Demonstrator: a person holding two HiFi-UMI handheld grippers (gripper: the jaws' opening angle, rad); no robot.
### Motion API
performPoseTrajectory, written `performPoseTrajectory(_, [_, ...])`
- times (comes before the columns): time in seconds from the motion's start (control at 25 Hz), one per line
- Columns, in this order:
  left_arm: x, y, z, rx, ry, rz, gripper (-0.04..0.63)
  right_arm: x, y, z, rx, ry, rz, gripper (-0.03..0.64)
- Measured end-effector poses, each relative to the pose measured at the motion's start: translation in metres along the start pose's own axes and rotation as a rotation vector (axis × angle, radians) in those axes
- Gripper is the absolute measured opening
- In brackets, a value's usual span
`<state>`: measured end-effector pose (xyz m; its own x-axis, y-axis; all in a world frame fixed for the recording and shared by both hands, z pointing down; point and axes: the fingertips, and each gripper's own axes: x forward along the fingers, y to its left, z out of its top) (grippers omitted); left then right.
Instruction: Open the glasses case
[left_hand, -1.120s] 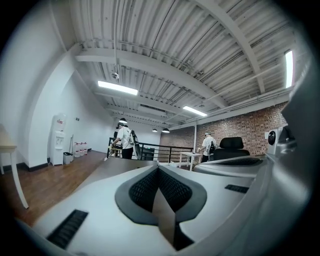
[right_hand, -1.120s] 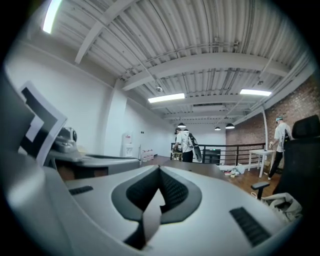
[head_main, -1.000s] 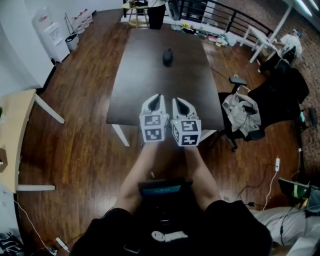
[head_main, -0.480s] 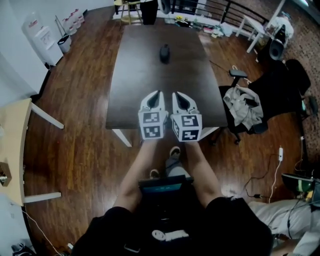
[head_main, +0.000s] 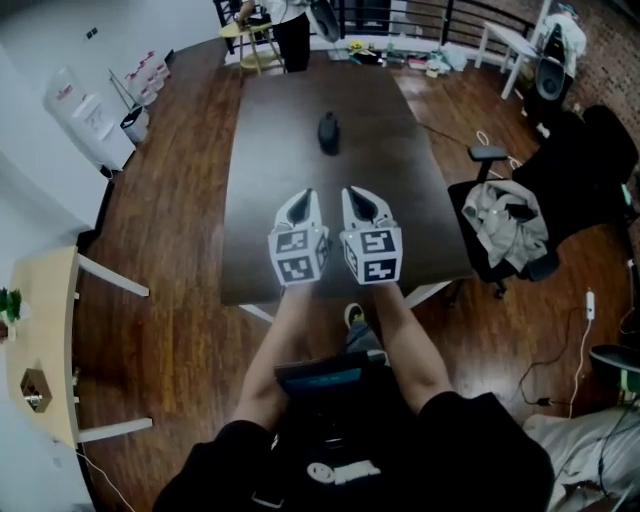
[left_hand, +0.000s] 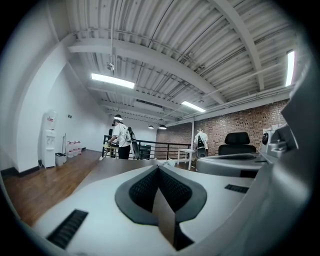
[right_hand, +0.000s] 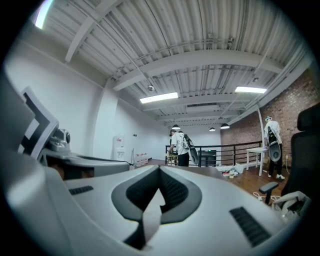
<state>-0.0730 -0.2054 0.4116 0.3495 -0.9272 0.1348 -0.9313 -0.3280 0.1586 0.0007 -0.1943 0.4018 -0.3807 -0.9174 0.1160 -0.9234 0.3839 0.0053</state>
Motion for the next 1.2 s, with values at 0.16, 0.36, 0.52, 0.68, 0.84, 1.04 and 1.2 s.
performPoseTrajectory(0.16, [0.048, 0.002, 0.01, 0.018, 0.001, -0.007, 0.0, 0.038, -0.03, 0.0, 0.019, 0.005, 0.001, 0.012])
performPoseTrajectory(0.36, [0.102, 0.007, 0.018, 0.017, 0.001, -0.005, 0.0, 0.079, -0.063, -0.001, 0.029, 0.014, 0.003, 0.014])
performPoseTrajectory(0.52, [0.142, 0.018, 0.024, 0.015, 0.013, 0.015, 0.0, 0.116, -0.084, 0.005, 0.02, 0.016, 0.014, 0.014])
performPoseTrajectory(0.68, [0.179, 0.026, 0.026, 0.017, 0.031, 0.043, -0.001, 0.148, -0.11, 0.008, 0.028, 0.023, 0.041, 0.014])
performPoseTrajectory(0.84, [0.21, 0.039, 0.029, 0.018, 0.05, 0.071, 0.0, 0.185, -0.139, 0.01, 0.062, 0.012, 0.043, 0.015])
performPoseTrajectory(1.04, [0.238, 0.064, 0.02, 0.039, 0.088, 0.135, -0.001, 0.235, -0.162, -0.009, 0.11, 0.027, 0.074, 0.018])
performPoseTrajectory(1.2, [0.248, 0.093, 0.013, 0.048, 0.117, 0.185, 0.0, 0.283, -0.174, -0.033, 0.156, 0.076, 0.093, 0.023])
